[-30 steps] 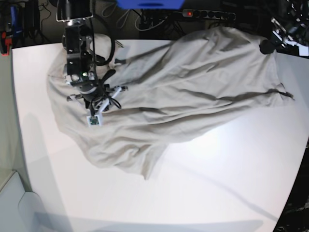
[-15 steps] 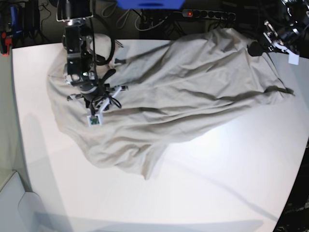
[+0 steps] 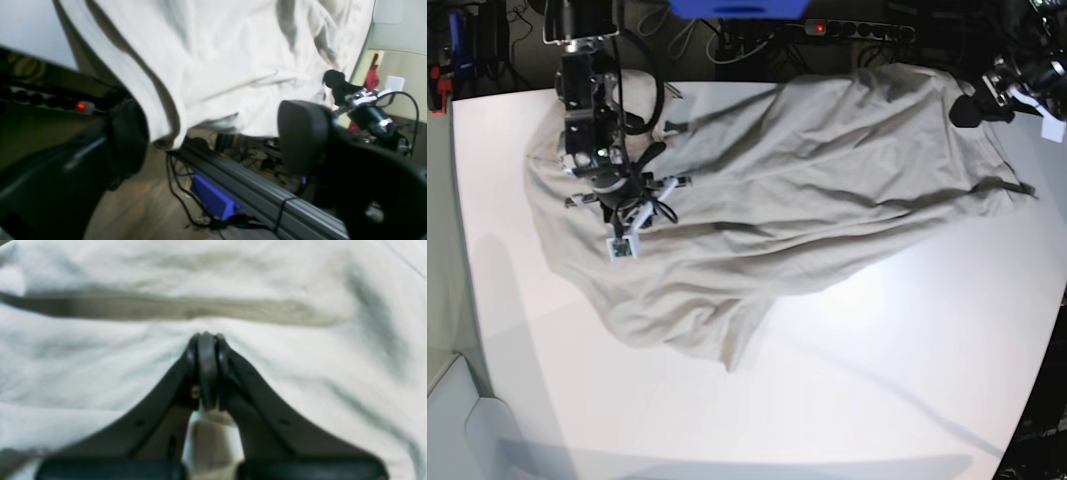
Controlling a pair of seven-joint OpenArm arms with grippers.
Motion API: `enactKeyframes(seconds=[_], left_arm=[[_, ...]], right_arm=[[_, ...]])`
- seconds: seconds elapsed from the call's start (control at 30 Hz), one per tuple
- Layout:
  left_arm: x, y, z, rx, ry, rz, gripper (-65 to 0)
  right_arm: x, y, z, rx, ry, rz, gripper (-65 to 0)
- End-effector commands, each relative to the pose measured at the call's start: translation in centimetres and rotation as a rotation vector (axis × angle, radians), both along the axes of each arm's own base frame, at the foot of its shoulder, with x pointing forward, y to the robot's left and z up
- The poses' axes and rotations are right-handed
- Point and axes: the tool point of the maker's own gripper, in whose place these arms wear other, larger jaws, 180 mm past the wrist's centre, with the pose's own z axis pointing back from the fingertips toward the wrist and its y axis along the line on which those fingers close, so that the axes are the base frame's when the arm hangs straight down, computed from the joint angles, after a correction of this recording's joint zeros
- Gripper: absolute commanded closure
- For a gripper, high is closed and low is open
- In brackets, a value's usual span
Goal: Layout the t-shirt on the table in an organized manner, then fold the t-shirt properly
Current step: 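Release the shirt with the left gripper and raise it away, then lower the left gripper to the shirt edge opposite the right gripper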
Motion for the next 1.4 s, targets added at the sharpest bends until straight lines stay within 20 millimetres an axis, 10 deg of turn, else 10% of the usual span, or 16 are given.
enactKeyframes(seconds=[0.0, 0.6, 0.87, 1.37], left_arm=[[0.6, 1.1, 1.4, 0.011, -0.040, 0.012, -61.3], [4.6, 13.1, 9.5, 0.310, -0.254, 0.284, -61.7], [9.5, 10.1, 7.7, 0.335, -0.222, 0.193, -61.7], [11.6, 5.3, 2.9, 0.320, -0.177, 0.168, -60.8]], right_arm=[[1.0, -0.1, 1.1, 0.001, -0.047, -0.006, 0.0], [1.0, -0.1, 1.1, 0.001, -0.047, -0.006, 0.0], [1.0, -0.1, 1.2, 0.001, -0.048, -0.006, 0.0], [1.0, -0.1, 1.1, 0.003, -0.047, -0.006, 0.0]])
